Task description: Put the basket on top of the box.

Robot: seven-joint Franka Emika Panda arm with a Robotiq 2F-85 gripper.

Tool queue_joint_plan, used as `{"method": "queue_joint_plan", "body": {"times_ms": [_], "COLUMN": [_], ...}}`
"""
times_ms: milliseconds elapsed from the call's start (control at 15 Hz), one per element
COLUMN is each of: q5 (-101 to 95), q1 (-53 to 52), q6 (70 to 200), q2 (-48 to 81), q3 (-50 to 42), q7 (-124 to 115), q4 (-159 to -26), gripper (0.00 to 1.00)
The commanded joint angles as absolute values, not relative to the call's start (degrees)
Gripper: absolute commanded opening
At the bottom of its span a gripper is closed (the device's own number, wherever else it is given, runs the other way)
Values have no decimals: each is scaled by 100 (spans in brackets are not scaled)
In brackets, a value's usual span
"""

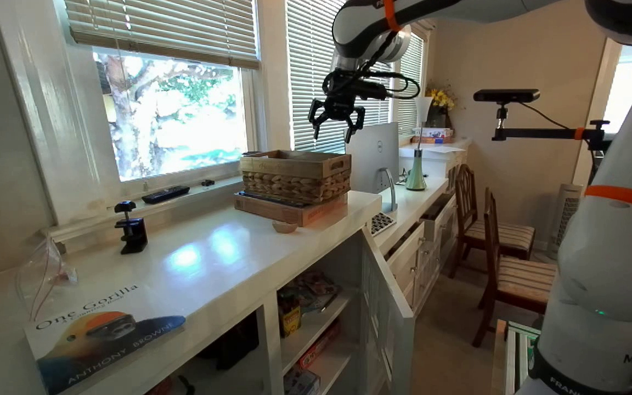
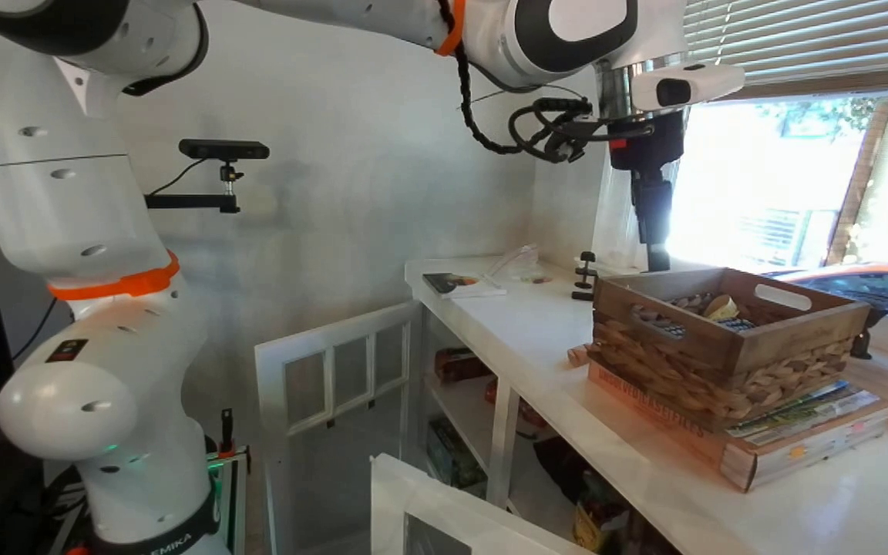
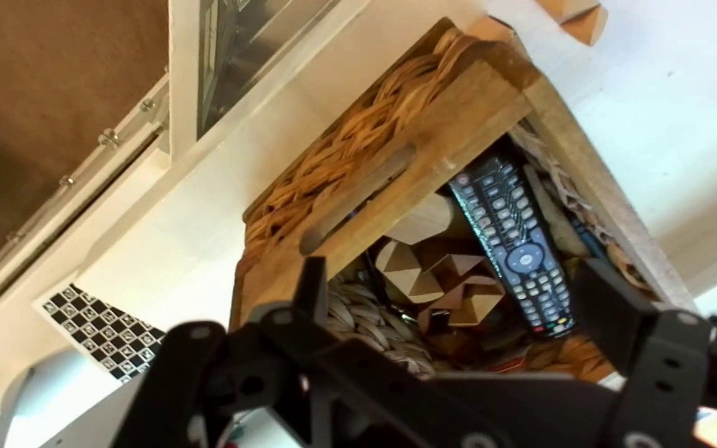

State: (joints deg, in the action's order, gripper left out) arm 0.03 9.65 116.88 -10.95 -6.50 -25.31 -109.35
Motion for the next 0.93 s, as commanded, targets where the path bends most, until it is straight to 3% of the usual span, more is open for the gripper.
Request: {"method": "queue_joint_plan", "body": {"times_ms": [0, 867], "q5": [12, -23], "q1": [832, 654], "q6": [11697, 11707], "q2": [-1172, -1224], "q3": [-626, -514], "q7": [-1601, -784], "q4": [-11001, -10948], "gripper": [100, 100]}}
